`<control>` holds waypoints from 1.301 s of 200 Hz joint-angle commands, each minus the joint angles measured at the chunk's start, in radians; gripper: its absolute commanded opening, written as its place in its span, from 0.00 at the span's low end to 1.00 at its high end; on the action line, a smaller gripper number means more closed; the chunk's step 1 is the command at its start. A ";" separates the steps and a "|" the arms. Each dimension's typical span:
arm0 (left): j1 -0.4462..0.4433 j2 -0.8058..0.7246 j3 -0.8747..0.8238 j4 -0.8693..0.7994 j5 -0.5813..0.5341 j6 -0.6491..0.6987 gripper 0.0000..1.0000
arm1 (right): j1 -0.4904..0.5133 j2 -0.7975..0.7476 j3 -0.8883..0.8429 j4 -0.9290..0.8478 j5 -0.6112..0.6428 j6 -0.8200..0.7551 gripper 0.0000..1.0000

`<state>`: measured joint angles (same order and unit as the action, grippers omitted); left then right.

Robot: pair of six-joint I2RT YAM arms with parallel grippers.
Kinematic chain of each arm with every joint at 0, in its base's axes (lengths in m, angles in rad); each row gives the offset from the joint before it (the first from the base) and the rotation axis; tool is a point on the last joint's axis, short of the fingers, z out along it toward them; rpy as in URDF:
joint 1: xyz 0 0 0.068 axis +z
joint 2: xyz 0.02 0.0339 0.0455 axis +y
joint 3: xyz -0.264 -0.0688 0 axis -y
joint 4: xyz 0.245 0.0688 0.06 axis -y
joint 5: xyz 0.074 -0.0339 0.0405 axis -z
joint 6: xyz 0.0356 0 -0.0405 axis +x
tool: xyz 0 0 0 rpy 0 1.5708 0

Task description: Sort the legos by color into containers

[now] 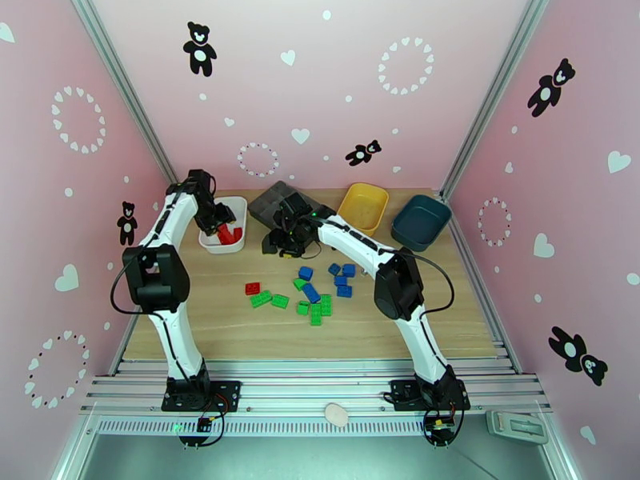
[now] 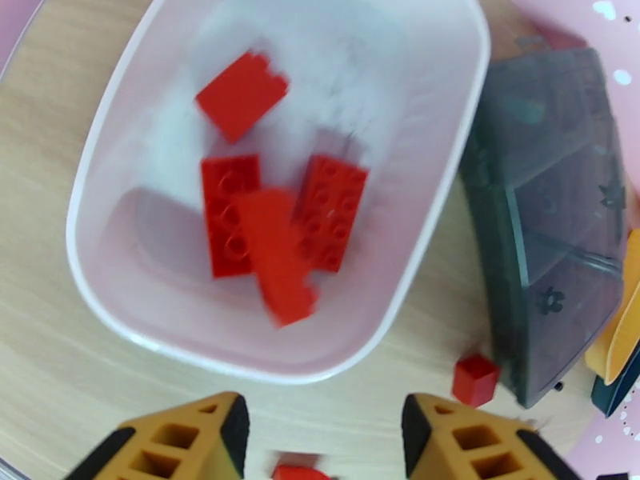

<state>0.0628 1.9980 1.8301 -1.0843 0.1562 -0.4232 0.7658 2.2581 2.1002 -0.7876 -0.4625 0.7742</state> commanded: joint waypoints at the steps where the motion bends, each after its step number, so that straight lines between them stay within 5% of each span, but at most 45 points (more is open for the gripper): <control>1: -0.023 -0.101 -0.090 0.010 -0.036 0.009 0.57 | 0.001 -0.034 -0.047 -0.037 0.034 -0.018 0.62; 82: -0.171 -0.272 -0.372 0.042 -0.110 -0.003 0.61 | 0.001 -0.111 -0.189 -0.029 0.087 -0.027 0.65; 176: -0.375 -0.284 -0.600 0.104 -0.166 -0.063 0.64 | 0.001 -0.234 -0.382 0.023 0.139 -0.018 0.68; 260: -0.411 -0.209 -0.652 0.132 -0.195 -0.073 0.63 | 0.001 -0.269 -0.441 0.037 0.139 -0.018 0.68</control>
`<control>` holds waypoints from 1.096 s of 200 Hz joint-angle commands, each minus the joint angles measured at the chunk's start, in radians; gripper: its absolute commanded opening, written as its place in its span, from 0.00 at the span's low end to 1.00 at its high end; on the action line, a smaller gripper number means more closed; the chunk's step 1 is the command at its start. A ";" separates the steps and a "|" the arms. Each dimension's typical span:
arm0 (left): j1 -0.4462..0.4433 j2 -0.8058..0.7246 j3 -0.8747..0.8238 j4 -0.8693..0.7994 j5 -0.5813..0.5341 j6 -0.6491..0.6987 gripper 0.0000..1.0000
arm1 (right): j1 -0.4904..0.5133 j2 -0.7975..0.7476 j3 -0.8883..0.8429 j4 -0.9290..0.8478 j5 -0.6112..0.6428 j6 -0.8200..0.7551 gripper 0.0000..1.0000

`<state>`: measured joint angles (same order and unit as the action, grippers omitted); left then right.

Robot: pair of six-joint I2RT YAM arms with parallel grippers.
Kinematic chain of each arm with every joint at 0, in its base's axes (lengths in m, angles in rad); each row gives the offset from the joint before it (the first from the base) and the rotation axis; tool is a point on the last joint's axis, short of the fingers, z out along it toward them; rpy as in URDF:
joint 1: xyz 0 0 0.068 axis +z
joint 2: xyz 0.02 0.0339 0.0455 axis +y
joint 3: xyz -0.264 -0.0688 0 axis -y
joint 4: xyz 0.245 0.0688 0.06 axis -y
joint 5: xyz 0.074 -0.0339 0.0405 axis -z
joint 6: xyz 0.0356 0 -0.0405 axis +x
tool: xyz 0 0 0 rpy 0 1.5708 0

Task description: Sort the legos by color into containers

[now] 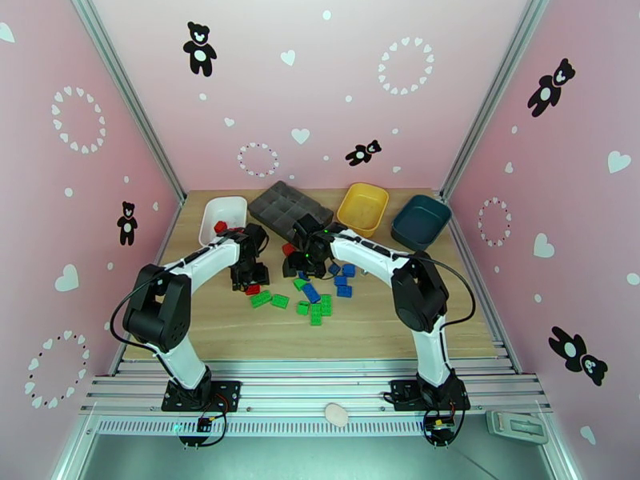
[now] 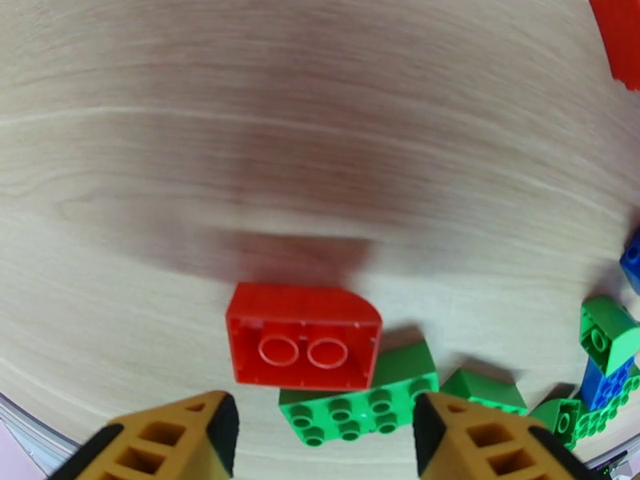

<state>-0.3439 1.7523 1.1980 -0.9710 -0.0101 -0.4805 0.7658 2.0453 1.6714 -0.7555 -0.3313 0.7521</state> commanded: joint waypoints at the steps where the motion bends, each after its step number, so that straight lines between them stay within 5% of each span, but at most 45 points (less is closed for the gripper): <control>1: -0.004 0.038 -0.021 0.019 -0.029 -0.016 0.63 | 0.001 -0.056 -0.013 0.004 0.009 0.004 0.68; 106: -0.004 0.086 -0.016 0.030 -0.041 -0.015 0.60 | -0.004 -0.037 0.004 0.008 -0.007 0.008 0.67; 171: -0.004 0.088 0.034 0.025 0.010 -0.015 0.41 | -0.005 -0.021 0.019 0.036 -0.044 0.017 0.66; 219: 0.012 0.064 0.122 0.012 0.095 -0.013 0.38 | -0.005 0.029 0.101 0.050 -0.097 0.015 0.64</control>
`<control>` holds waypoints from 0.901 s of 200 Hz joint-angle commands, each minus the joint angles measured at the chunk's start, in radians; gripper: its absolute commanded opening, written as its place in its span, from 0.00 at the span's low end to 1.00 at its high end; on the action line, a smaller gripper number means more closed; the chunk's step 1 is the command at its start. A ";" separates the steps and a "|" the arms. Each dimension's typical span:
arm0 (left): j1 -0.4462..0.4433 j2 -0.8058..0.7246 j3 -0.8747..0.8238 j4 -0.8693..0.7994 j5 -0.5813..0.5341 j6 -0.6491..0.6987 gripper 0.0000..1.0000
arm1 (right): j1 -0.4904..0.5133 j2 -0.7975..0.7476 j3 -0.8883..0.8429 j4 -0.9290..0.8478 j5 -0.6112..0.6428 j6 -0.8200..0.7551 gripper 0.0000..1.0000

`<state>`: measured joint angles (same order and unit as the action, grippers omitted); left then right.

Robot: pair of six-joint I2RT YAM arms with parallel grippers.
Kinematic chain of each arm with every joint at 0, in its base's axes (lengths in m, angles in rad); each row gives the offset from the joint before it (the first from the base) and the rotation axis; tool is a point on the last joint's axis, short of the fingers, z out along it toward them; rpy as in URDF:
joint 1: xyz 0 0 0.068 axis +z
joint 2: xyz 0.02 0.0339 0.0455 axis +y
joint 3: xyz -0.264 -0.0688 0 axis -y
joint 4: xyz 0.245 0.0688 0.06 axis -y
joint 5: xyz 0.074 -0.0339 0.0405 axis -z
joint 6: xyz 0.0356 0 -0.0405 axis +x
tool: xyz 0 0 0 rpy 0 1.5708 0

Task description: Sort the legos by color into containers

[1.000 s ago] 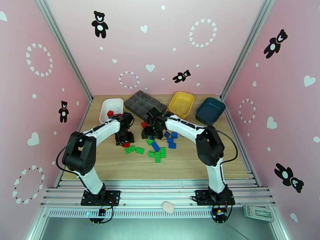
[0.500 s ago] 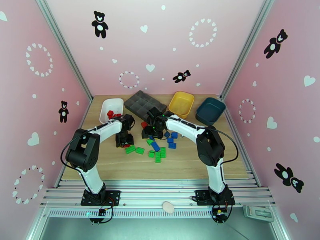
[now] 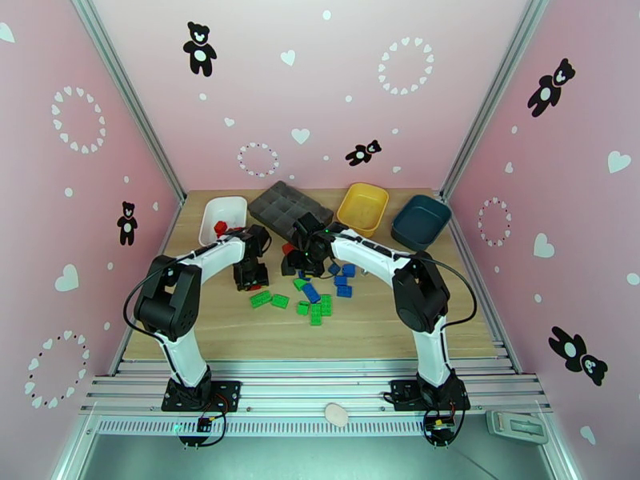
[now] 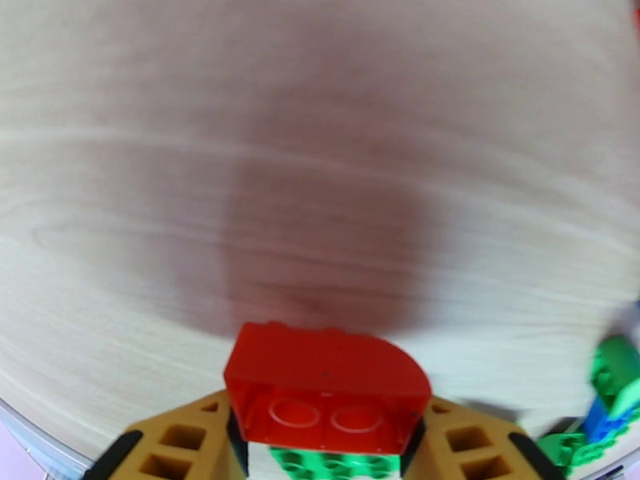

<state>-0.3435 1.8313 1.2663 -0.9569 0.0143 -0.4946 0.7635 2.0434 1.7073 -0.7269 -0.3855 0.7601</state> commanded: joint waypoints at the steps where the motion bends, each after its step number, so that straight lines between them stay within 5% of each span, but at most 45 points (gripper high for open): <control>1: 0.012 -0.015 0.055 -0.003 0.074 0.001 0.38 | -0.003 0.032 0.068 0.022 -0.043 0.007 0.64; 55: 0.091 -0.038 0.137 0.011 0.200 -0.005 0.37 | -0.008 0.104 0.186 0.040 -0.111 0.018 0.65; 101: 0.241 -0.024 0.225 0.014 0.282 -0.015 0.37 | -0.022 0.162 0.300 0.016 -0.139 0.017 0.64; 180: 0.418 0.168 0.592 -0.093 0.196 -0.030 0.40 | -0.056 0.179 0.374 -0.111 -0.043 -0.033 0.63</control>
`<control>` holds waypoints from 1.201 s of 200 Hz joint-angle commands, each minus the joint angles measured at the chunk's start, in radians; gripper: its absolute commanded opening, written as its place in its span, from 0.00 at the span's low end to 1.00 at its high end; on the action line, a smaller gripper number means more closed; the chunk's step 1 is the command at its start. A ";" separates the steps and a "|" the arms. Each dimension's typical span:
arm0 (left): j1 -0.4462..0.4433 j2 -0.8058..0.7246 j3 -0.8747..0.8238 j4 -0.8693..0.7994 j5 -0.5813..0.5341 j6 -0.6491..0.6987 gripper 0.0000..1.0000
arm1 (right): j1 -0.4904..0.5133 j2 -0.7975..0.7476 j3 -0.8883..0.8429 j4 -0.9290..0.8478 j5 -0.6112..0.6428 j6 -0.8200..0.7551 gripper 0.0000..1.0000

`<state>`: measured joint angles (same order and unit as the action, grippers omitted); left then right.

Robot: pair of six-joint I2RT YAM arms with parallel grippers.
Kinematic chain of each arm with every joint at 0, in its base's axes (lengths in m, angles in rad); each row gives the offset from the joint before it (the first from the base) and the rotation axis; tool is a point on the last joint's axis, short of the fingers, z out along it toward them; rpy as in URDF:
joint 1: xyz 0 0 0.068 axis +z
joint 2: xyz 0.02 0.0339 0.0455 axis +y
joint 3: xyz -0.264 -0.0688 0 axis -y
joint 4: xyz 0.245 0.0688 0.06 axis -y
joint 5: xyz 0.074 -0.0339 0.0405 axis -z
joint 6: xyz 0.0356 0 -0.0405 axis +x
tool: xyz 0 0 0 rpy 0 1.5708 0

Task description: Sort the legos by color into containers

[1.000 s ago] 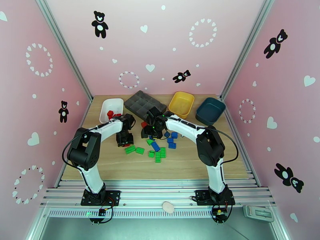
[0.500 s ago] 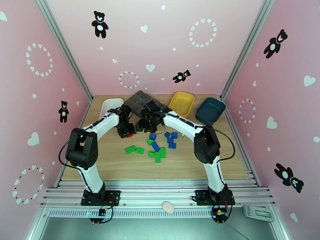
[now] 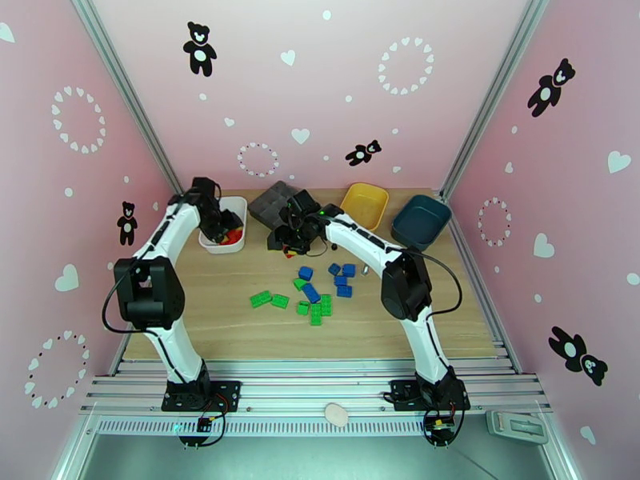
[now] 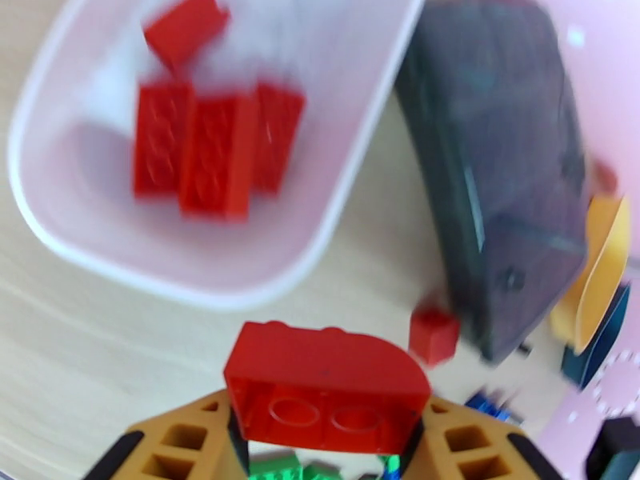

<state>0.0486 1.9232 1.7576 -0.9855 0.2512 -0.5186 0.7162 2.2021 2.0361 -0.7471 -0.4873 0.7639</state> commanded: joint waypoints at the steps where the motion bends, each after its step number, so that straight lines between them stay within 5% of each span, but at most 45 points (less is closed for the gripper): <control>1: 0.027 0.080 0.107 -0.066 -0.042 -0.006 0.40 | -0.010 0.020 0.045 -0.094 0.061 -0.038 0.63; 37: 0.037 0.182 0.288 -0.142 -0.092 0.027 0.57 | -0.015 0.008 0.049 -0.162 0.139 -0.070 0.63; 69: 0.035 0.171 0.293 -0.144 -0.096 0.034 0.61 | -0.012 0.004 0.045 -0.199 0.184 -0.089 0.64; 139: -0.017 -0.054 -0.041 -0.064 -0.130 0.057 0.61 | 0.010 0.014 0.047 -0.242 0.237 -0.119 0.63; 240: -0.255 -0.296 -0.515 0.021 -0.164 -0.043 0.61 | 0.055 -0.037 -0.073 -0.239 0.289 -0.140 0.61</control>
<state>-0.1699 1.6653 1.3228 -1.0019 0.1081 -0.5114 0.7658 2.2032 2.0342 -0.9730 -0.2256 0.6353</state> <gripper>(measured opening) 0.605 0.608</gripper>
